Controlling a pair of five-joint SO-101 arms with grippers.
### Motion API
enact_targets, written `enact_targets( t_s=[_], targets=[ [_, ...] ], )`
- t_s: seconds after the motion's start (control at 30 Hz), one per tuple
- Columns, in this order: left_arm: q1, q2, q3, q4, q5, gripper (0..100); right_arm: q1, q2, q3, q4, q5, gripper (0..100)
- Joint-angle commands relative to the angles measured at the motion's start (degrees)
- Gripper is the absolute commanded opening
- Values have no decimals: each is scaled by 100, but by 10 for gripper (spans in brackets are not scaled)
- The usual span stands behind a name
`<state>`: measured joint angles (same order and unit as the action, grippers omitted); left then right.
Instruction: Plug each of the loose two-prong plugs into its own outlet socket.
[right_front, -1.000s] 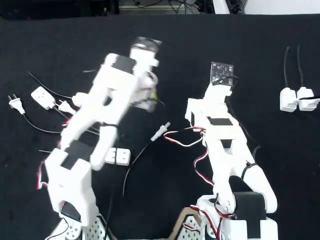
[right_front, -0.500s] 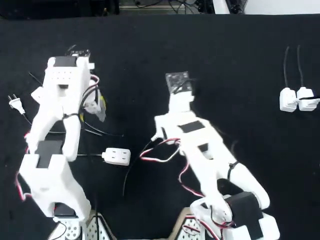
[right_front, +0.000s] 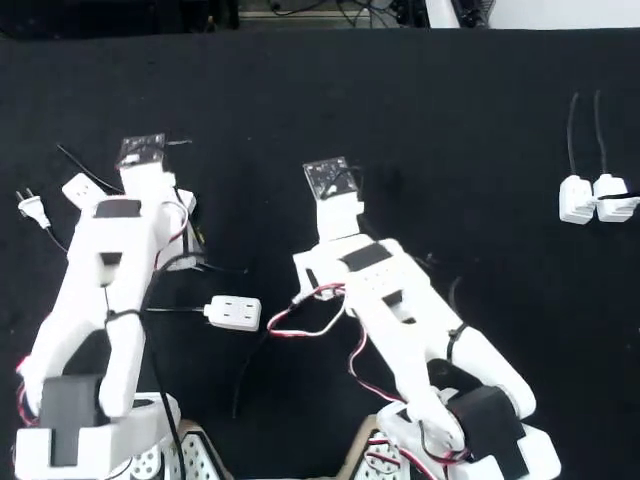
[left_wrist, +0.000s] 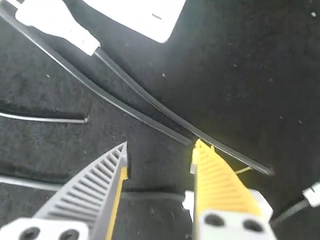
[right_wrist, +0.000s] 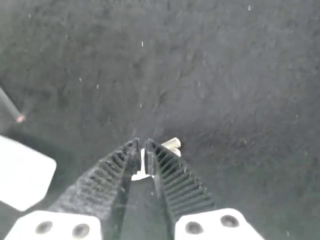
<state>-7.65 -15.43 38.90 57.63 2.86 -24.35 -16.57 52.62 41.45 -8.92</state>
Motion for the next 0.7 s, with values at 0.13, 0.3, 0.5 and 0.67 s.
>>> enact_targets(
  t_s=[0.13, 0.3, 0.5, 0.67],
  targets=[
    [-127, -281, 1077, -1618, -9, 206, -695, -215, -699, 1055, 290, 136],
    [-127, -299, 1297, -2022, 0, 206, -1020, -207, -637, 1046, 475, 136],
    [-127, -281, 1332, -2040, 580, 206, -1152, -215, -532, 1046, 484, 136],
    [-127, -281, 1332, -2040, 765, 206, -1143, -251, -523, 1046, 536, 87]
  ],
)
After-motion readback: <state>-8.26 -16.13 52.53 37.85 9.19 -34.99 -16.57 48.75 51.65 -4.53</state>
